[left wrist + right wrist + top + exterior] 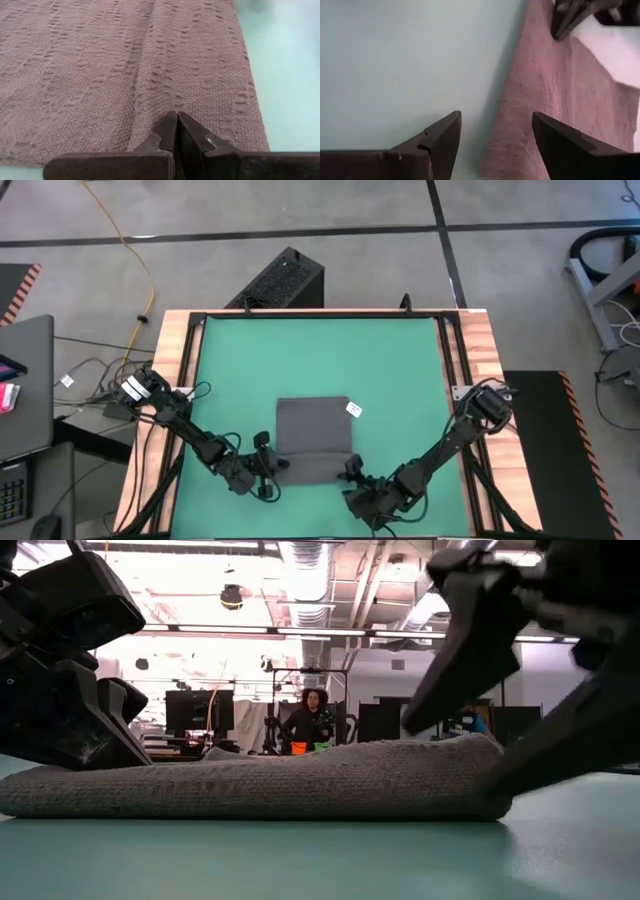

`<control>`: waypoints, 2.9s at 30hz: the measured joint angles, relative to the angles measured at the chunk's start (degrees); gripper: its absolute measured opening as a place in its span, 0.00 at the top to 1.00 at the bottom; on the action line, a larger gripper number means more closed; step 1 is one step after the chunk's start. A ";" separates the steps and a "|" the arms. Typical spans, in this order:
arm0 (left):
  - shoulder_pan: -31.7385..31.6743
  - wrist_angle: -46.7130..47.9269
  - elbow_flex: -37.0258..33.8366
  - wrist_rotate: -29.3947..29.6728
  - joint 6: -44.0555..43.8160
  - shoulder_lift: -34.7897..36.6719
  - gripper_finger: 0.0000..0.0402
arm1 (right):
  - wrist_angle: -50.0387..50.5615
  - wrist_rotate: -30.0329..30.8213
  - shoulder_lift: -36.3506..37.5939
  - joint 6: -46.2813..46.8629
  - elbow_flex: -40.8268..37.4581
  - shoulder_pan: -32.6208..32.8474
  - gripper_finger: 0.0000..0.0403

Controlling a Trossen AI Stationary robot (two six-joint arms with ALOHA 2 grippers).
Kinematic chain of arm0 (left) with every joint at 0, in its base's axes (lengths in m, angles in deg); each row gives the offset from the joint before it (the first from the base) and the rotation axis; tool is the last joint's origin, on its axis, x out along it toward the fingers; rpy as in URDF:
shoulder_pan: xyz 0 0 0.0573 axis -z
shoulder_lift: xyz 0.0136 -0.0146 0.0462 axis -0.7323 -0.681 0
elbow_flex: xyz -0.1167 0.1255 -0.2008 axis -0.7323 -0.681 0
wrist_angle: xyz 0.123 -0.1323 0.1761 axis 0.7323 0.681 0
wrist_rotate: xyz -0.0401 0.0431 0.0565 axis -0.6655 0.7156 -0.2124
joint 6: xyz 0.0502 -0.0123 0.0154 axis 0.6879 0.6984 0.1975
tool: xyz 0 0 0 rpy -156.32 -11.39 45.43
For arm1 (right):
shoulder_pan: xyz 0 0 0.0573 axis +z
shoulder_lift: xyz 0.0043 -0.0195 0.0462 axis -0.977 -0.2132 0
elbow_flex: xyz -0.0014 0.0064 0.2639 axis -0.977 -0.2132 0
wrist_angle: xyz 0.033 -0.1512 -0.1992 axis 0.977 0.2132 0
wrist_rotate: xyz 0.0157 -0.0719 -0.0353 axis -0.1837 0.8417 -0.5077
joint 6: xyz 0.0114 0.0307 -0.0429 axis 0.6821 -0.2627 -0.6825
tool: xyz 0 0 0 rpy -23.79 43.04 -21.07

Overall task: Roll towel
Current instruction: Roll the gray towel

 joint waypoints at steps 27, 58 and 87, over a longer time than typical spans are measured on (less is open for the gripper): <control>0.00 0.29 0.00 -1.40 0.76 0.04 1.00 | 12.12 1.57 -1.72 3.73 0.33 -3.29 0.47; 1.04 15.92 9.77 10.64 6.90 -0.02 1.00 | 16.41 -3.46 -2.00 16.79 5.55 -2.99 0.91; -1.44 8.38 8.30 1.17 8.25 -7.32 1.00 | 20.65 -12.37 -0.61 29.98 9.99 -5.90 0.91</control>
